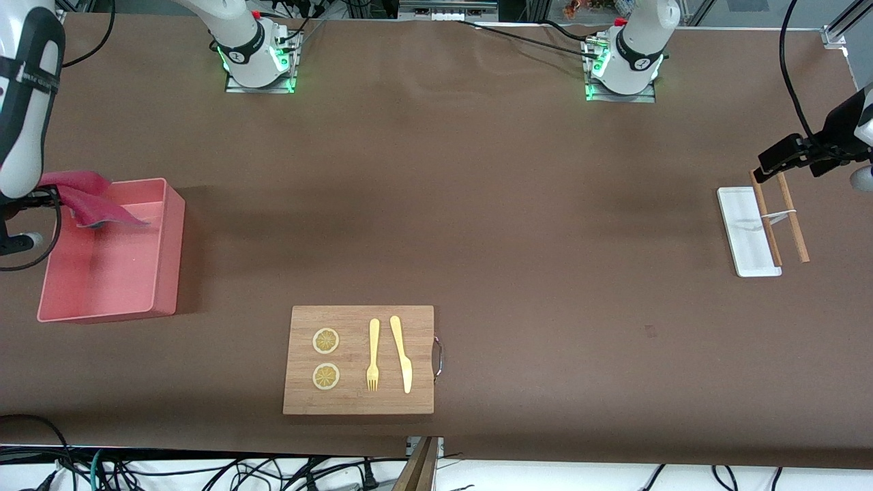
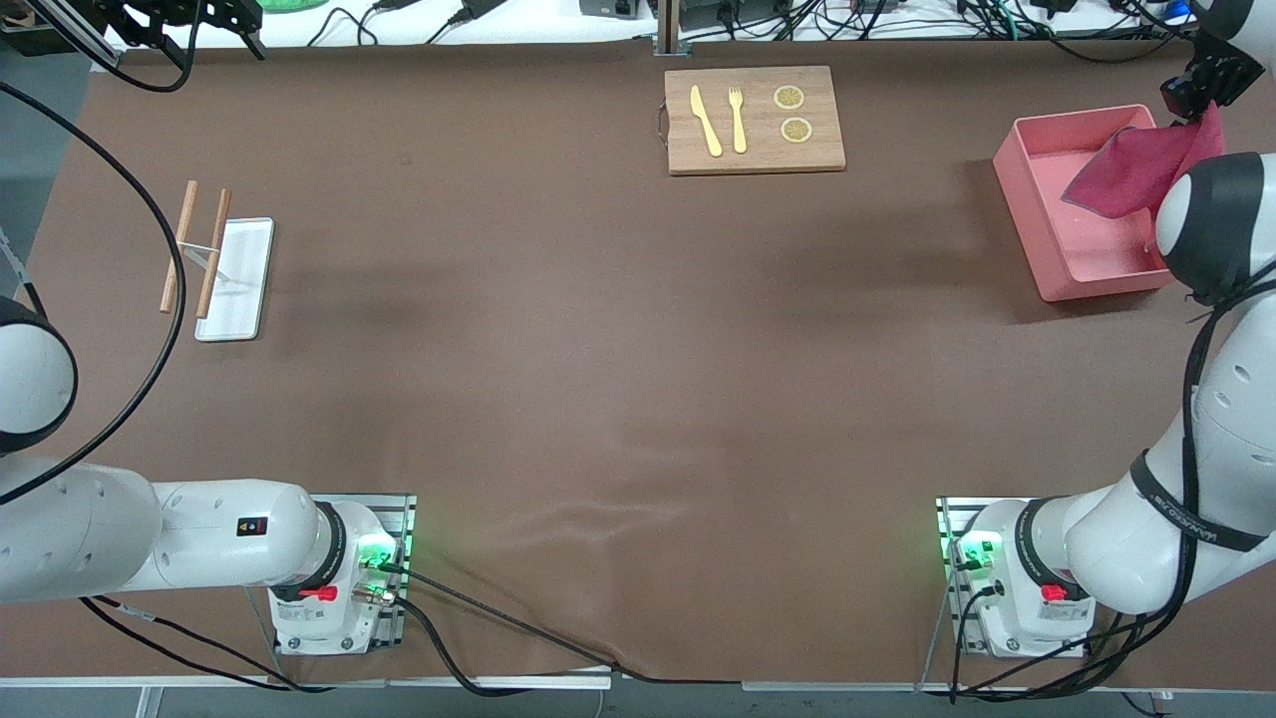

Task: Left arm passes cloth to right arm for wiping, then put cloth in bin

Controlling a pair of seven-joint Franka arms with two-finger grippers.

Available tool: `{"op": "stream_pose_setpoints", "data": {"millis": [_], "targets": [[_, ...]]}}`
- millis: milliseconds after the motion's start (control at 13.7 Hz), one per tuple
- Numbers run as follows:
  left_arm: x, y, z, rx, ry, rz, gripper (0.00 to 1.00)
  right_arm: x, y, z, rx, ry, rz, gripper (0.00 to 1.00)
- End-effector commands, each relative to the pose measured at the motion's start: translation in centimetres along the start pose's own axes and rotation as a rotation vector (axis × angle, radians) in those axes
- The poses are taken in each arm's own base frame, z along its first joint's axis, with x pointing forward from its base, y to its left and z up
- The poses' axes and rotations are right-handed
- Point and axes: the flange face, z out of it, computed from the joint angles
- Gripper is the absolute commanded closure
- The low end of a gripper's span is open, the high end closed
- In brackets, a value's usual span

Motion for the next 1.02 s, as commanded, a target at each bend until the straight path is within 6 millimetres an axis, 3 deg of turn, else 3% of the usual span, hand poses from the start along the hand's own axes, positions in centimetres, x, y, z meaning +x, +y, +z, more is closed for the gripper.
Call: {"op": "stream_pose_setpoints", "data": {"millis": [0,146,220,293,366,659,951], "targets": [[-0.5,0.1,-0.4,-0.009,0.020,0.021,0.00,2.4,1.1,3.5,-0.021,-0.007,-0.004,1.00],[-0.1,0.0,-1.0,-0.010,0.031,0.009,0.00,3.7,1.2,5.5,-0.004,-0.013,-0.007,1.00],[0.0,-0.2,-1.0,-0.012,0.029,0.004,0.00,4.2,1.1,6.0,-0.001,-0.013,-0.006,0.79],[-0.1,-0.2,-1.0,-0.009,0.020,0.009,0.00,4.6,1.0,6.6,0.004,-0.007,-0.005,0.21],[-0.2,-0.3,-0.8,-0.006,0.007,0.015,0.00,4.8,1.1,6.8,0.019,0.005,0.001,0.00],[-0.3,-0.7,-1.3,-0.003,0.004,0.013,0.00,4.7,1.0,5.7,0.035,0.033,0.009,0.00],[-0.4,-1.4,-1.3,0.010,-0.011,0.075,0.00,3.4,0.6,2.4,0.102,0.115,0.018,0.00]]}}
